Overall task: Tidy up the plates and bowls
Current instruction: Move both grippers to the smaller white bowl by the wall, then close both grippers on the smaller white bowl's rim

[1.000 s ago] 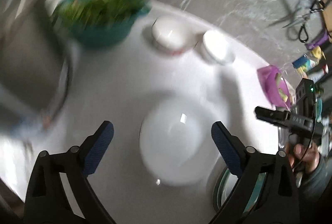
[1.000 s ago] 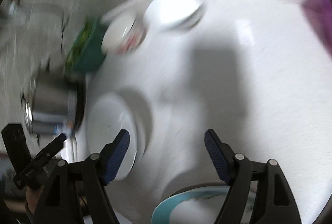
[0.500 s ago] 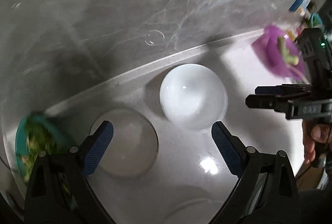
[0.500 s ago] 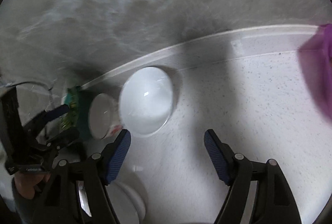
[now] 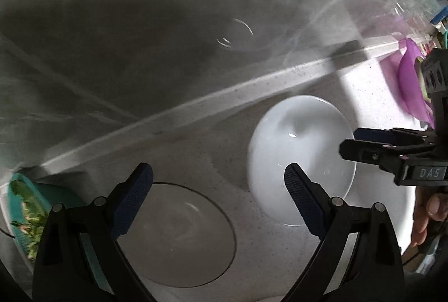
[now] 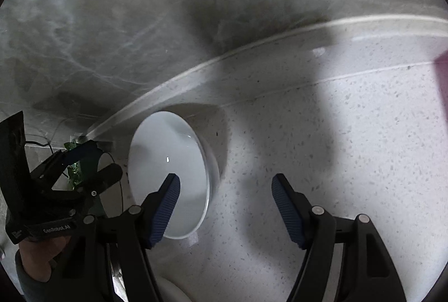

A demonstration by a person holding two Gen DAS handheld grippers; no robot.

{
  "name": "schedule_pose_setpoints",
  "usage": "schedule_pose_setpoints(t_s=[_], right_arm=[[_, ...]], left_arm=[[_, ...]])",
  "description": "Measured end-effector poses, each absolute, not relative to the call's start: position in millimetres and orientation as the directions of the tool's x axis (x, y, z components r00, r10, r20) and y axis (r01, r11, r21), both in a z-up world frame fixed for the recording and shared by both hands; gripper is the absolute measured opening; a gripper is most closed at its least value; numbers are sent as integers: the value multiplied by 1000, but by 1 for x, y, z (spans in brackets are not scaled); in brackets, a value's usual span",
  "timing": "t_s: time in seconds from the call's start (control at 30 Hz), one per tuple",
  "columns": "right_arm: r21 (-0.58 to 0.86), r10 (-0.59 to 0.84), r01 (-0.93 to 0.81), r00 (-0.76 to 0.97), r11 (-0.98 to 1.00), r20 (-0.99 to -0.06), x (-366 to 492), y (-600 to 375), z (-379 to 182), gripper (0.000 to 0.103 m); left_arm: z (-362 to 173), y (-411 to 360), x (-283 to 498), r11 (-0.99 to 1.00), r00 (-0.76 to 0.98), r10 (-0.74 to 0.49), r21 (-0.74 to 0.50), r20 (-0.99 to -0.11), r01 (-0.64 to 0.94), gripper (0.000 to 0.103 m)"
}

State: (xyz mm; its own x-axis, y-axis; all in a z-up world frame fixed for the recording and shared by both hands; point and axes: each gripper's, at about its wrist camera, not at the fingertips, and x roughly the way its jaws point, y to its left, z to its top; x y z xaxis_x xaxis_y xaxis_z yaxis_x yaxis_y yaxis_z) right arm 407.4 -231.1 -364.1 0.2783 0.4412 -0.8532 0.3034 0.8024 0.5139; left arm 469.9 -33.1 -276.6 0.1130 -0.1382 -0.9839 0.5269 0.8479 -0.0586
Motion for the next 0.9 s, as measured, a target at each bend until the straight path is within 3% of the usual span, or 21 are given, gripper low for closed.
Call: schedule_pose_setpoints(t_s=[0.23,0.3,0.37,0.47,0.57,0.6,0.7,0.9], right_arm=[[499,434,300,259,813,-863,413,-226,-375,72],[495,430,293,259,818,-865,415,-222,-377,69],[496,432,295,258,817,-864,419,-219,-379,63],[495,439,287,238,820,-866,423,-212,-383,58],[496,446,278,224,823,-866,428,-199,-389,33],[501,453,271,223,822,-863,429,-196,-390,30],[516,466,236,237,824,-853,432,-187,-386,14],[504,452,218,246,836,-857,433,-179,-383,14]], left_arm=[[-290,-36,482,845,110,-135,-56,-985,532,94],[-293,-34,488,854,116,-125,-47,-985,519,79],[-299,-34,491,857,97,-104,-40,-990,513,56],[-307,-35,489,847,93,-82,-20,-992,532,53],[-313,-37,488,841,72,-74,-23,-995,540,41],[-313,-39,487,835,83,-66,-9,-994,549,41],[-315,-40,486,825,69,-82,-29,-994,564,24],[-313,-38,488,824,91,-68,-4,-994,567,19]])
